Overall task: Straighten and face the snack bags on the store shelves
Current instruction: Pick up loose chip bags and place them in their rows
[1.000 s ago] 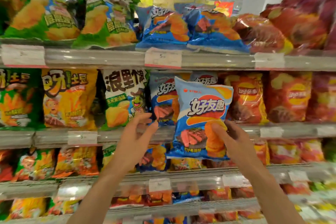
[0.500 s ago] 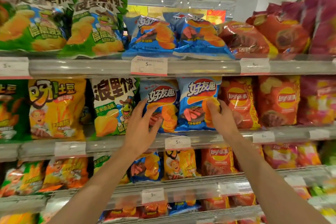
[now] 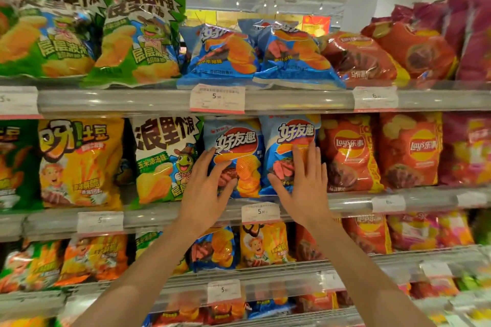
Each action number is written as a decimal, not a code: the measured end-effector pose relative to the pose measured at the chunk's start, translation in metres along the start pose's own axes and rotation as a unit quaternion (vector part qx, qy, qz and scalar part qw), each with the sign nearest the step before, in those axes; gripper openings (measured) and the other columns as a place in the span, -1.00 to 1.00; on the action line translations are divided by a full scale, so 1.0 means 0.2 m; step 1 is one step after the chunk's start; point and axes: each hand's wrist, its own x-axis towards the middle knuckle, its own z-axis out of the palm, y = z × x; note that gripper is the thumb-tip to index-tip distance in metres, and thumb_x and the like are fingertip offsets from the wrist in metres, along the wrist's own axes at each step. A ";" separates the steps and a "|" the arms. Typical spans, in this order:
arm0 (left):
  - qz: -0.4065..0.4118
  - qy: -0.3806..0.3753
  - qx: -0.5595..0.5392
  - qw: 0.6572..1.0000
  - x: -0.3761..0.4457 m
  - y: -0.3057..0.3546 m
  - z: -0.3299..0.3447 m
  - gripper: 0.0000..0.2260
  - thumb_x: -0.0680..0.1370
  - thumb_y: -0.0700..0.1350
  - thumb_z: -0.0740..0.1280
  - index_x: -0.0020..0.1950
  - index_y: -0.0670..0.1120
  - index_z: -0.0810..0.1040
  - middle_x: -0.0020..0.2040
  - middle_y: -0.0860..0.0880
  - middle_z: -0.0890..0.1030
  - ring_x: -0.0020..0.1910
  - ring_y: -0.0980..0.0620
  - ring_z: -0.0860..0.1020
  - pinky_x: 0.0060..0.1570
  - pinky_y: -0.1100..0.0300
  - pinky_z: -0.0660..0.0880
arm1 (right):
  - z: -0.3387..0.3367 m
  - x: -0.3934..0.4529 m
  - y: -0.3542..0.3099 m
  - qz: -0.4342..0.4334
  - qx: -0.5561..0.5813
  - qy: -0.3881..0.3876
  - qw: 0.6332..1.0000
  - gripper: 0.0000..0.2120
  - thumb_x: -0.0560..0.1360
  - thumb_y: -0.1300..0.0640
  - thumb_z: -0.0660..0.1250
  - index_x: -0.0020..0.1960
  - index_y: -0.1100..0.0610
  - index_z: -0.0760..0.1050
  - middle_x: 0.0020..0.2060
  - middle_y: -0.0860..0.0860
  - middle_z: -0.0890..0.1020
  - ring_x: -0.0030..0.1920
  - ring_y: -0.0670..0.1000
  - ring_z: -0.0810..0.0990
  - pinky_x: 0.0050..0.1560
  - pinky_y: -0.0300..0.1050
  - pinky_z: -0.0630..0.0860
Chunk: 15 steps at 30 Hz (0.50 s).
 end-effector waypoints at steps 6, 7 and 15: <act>-0.024 0.002 -0.016 1.000 0.01 0.01 0.00 -0.62 0.57 -0.06 0.45 0.37 -0.07 0.53 0.54 -0.17 0.35 0.55 -0.19 0.28 0.49 -0.05 0.26 | 0.01 -0.05 0.04 0.006 -0.017 0.004 1.000 -0.14 0.54 -0.44 0.06 0.66 0.01 -0.06 0.65 0.14 -0.08 0.64 0.15 -0.10 0.58 0.21 0.08; -0.020 0.006 -0.016 1.000 0.00 0.01 0.01 -0.62 0.57 -0.07 0.45 0.37 -0.08 0.53 0.53 -0.18 0.36 0.55 -0.19 0.28 0.49 -0.05 0.26 | 0.01 -0.07 0.03 0.007 -0.019 0.007 1.000 -0.14 0.54 -0.43 0.06 0.66 0.02 -0.08 0.65 0.14 -0.07 0.64 0.15 -0.11 0.59 0.21 0.08; -0.074 -0.018 -0.100 0.992 -0.01 0.06 -0.11 -0.66 0.60 -0.07 0.42 0.38 -0.05 0.55 0.50 -0.06 0.40 0.51 -0.03 0.32 0.50 0.09 0.26 | -0.08 -0.03 0.04 0.012 0.108 -0.029 0.994 -0.14 0.48 -0.39 0.30 0.62 0.02 0.15 0.64 0.09 0.01 0.63 0.14 0.00 0.56 0.23 0.19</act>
